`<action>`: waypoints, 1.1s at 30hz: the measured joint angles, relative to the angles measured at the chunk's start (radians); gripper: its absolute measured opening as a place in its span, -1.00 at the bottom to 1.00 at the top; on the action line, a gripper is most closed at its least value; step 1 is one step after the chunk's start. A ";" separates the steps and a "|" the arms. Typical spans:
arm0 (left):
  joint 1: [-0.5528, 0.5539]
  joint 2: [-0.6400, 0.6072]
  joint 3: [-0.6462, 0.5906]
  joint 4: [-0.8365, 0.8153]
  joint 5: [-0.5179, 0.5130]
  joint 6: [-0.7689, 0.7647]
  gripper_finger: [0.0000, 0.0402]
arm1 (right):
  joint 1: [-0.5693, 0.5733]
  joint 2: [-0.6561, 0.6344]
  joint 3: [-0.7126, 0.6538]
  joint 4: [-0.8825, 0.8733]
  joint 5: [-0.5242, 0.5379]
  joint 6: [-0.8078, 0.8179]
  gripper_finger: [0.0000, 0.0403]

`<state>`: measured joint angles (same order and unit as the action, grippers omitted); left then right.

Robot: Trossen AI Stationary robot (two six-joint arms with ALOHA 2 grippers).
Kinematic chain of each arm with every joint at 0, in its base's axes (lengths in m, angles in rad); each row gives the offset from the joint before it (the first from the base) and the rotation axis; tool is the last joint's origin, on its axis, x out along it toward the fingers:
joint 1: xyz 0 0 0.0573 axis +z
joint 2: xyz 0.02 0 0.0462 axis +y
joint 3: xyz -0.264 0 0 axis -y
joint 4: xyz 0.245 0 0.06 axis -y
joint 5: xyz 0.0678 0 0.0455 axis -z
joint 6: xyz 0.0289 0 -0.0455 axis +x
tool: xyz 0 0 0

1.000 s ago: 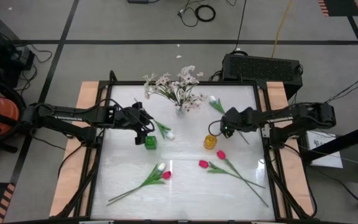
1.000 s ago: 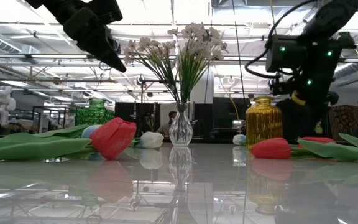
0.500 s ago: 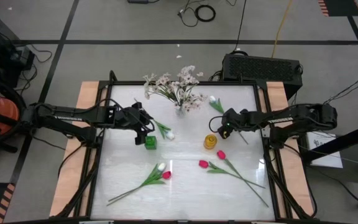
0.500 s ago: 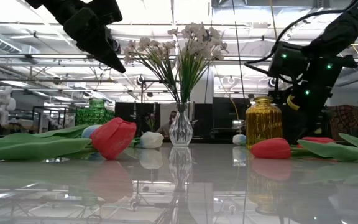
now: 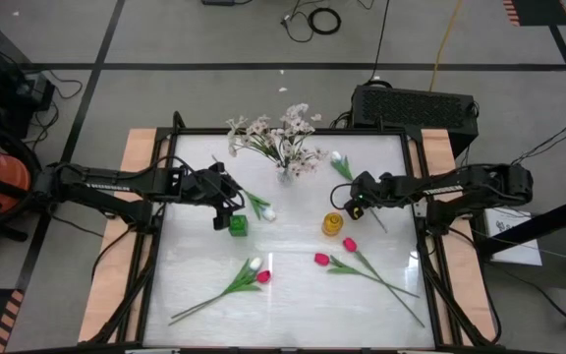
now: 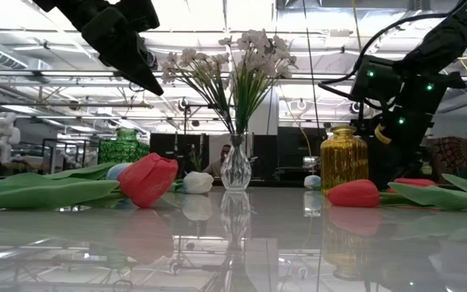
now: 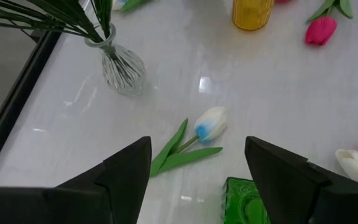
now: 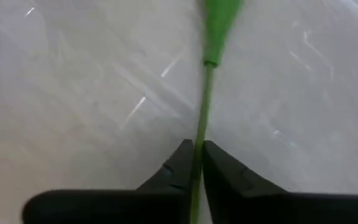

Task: Sort flowers into vase by color
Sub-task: Put the top right white flower into the yellow vase

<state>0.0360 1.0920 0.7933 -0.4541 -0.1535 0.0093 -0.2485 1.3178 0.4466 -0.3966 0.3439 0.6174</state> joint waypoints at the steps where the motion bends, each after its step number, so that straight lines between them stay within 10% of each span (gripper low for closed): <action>1: 0.000 0.000 0.000 0.000 0.000 0.000 0.33 | 0.000 0.000 0.000 -0.002 0.000 -0.001 -0.92; 33: -0.005 0.000 0.000 0.001 0.000 0.025 0.33 | 0.030 -0.228 -0.005 0.051 0.024 -0.010 -1.00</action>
<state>0.0315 1.0920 0.7933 -0.4530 -0.1532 0.0343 -0.2189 1.0901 0.4415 -0.3457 0.3675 0.6075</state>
